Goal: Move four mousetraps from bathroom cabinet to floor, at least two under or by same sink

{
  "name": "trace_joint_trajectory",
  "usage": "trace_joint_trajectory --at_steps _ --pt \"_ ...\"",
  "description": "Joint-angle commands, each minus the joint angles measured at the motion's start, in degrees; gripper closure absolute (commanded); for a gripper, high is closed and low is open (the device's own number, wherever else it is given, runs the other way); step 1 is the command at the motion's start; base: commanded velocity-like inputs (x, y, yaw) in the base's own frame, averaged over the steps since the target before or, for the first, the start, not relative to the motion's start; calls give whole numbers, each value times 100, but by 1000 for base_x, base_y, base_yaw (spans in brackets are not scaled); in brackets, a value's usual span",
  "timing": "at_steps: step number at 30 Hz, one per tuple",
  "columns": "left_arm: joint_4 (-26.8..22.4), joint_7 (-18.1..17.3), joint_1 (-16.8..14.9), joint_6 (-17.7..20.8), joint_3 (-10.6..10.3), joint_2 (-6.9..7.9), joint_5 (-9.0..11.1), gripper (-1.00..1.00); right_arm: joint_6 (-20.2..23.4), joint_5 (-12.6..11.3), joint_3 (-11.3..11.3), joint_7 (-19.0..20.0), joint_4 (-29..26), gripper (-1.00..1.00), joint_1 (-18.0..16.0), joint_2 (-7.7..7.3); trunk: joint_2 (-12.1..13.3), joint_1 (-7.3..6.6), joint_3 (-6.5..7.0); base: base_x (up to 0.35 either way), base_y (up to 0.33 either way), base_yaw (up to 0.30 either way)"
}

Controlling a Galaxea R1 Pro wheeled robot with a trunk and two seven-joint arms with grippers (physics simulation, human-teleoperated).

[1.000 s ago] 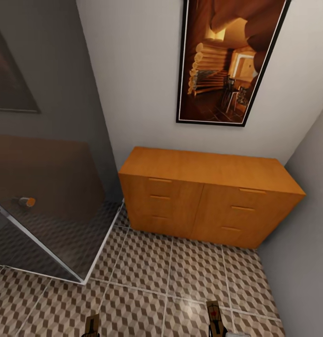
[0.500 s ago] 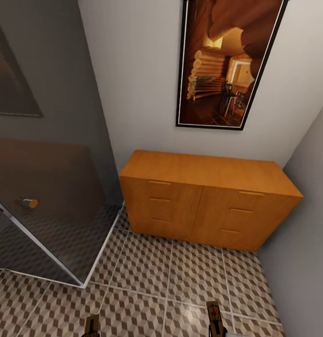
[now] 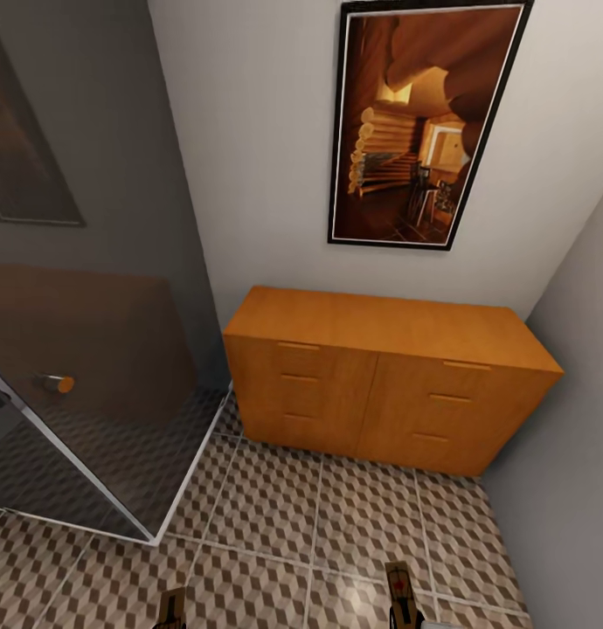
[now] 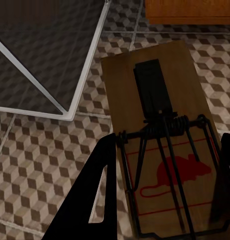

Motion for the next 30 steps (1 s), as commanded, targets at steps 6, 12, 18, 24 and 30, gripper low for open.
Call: trace_joint_trajectory --at_steps 6,12,18,24,30 --pt "19 29 -8 -27 -48 -3 34 100 -18 -49 51 -18 4 100 -5 0 -11 3 45 0 0 0" --pt "19 29 -8 -27 -48 -3 34 100 -18 -49 52 -18 4 100 -5 1 -11 3 101 0 0 0" --pt "19 29 -8 -27 -48 -3 34 100 -18 -49 50 -18 4 100 -5 2 -11 3 157 0 0 0" --pt "19 29 -8 -27 -48 -3 34 100 -18 -49 51 -18 4 100 -5 0 -11 3 213 0 0 0" --pt "19 29 -8 -27 -48 -3 34 100 -18 -49 51 -18 4 100 -5 1 -11 3 269 0 0 0"
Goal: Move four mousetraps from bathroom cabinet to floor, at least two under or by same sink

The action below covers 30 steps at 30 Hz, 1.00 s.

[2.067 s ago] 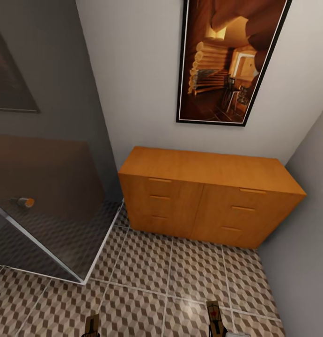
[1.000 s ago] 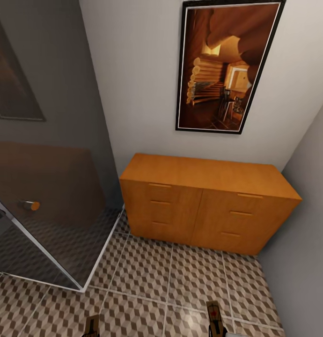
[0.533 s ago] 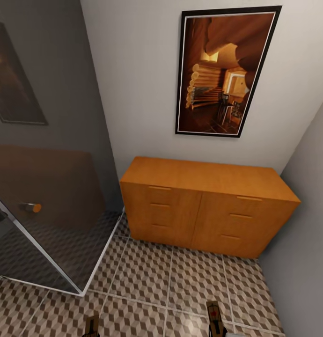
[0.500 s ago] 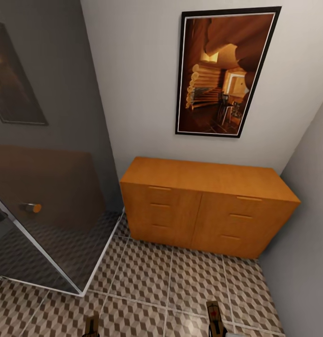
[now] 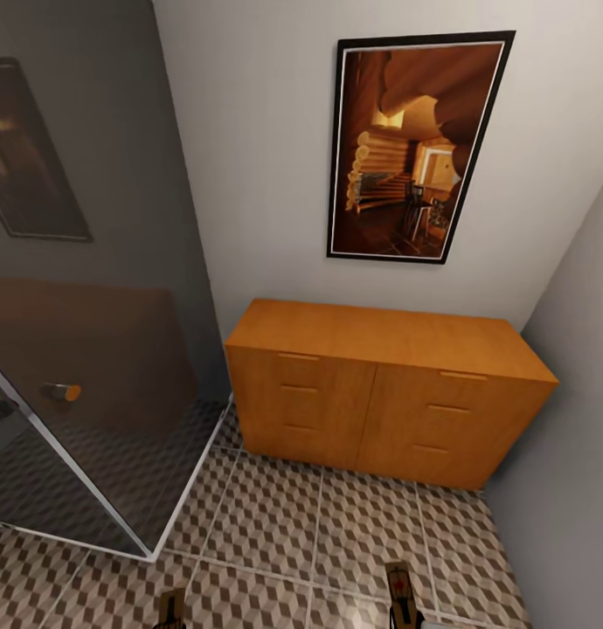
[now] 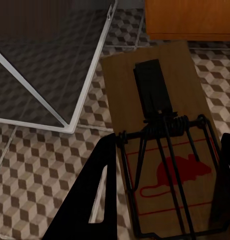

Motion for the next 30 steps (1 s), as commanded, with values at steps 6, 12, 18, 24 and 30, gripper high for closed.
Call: trace_joint_trajectory --at_steps 6,12,18,24,30 --pt "19 29 -7 -27 -48 -3 34 100 -17 -49 52 -18 4 100 -5 6 -11 4 45 0 0 0" --pt "19 29 -3 -27 -48 -3 34 100 -17 -49 52 -17 4 100 -5 5 -11 4 101 0 0 0" --pt "19 29 -2 -27 -48 -3 34 100 -17 -49 52 -17 4 100 -5 8 -11 4 156 0 0 0" --pt "19 29 0 -27 -48 -3 34 100 -17 -49 52 -18 4 100 -5 7 -11 4 212 0 0 0" --pt "19 29 0 -27 -48 -3 34 100 -17 -49 52 -16 4 100 -5 3 -11 4 268 0 0 0"
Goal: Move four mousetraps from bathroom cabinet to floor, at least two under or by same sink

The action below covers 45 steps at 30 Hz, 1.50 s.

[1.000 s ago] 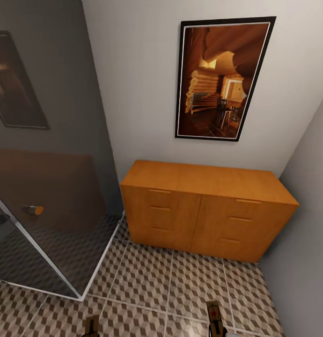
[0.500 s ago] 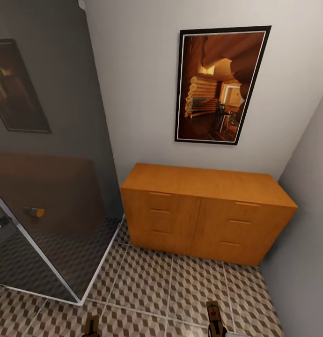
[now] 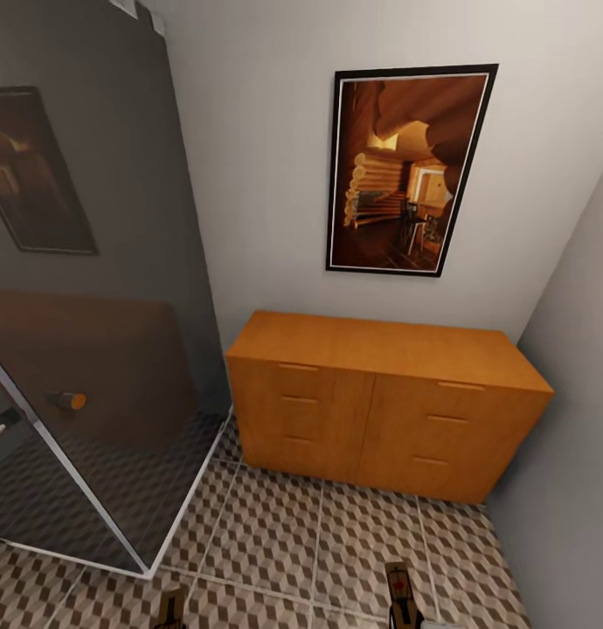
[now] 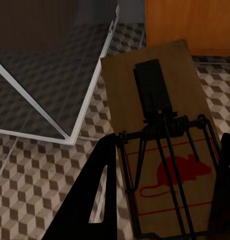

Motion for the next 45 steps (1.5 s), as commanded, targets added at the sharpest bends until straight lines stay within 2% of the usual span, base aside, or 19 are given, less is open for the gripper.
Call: trace_joint_trajectory --at_steps 1,9,45 --pt "19 29 -9 -27 -48 -3 34 100 -17 -49 50 -19 4 100 -6 2 -12 4 -5 0 0 0" --pt "19 29 -9 -27 -48 -3 34 100 -17 -49 47 -20 4 100 -6 6 -12 4 9 0 0 138" --pt "19 29 -9 -27 -48 -3 34 100 -17 -49 45 -20 4 100 -6 6 -12 4 10 0 0 285"
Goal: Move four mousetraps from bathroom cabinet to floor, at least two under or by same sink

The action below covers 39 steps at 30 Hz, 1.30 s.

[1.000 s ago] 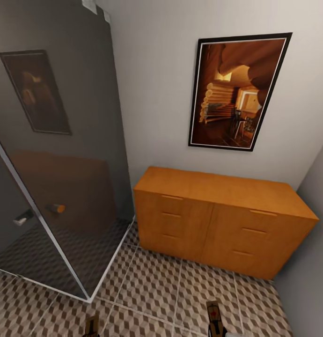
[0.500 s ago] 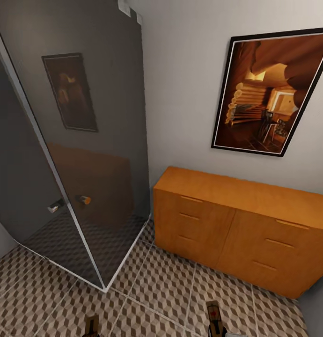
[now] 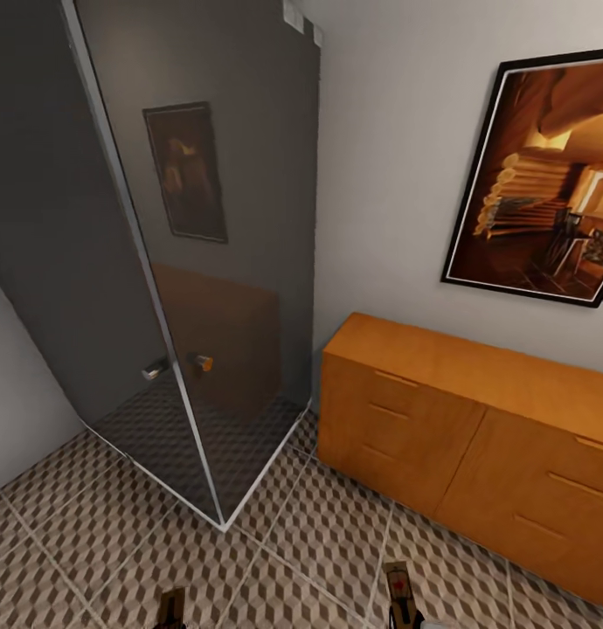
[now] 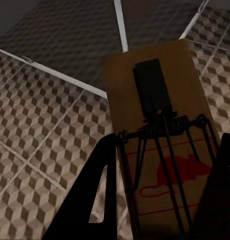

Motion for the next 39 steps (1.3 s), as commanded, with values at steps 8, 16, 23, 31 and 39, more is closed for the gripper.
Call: trace_joint_trajectory --at_steps 8,16,23,31,39 --pt "21 29 -11 -27 -48 -5 34 100 -18 -48 50 -19 2 100 -4 -1 -12 3 -12 0 0 286" --pt "21 29 -11 -27 -48 -5 34 100 -18 -48 51 -19 2 100 -4 -1 -12 3 -12 0 0 286" --pt "21 29 -11 -27 -48 -7 34 100 -18 -48 49 -19 2 100 -4 -2 -12 3 -12 0 0 279" --pt "21 29 -11 -27 -48 -8 34 100 -45 -42 56 -19 6 100 -4 -18 -12 3 -12 0 0 51" --pt "21 29 -11 -27 -48 -11 34 100 -129 -47 54 -19 10 100 -4 -106 -12 3 -12 0 0 1"
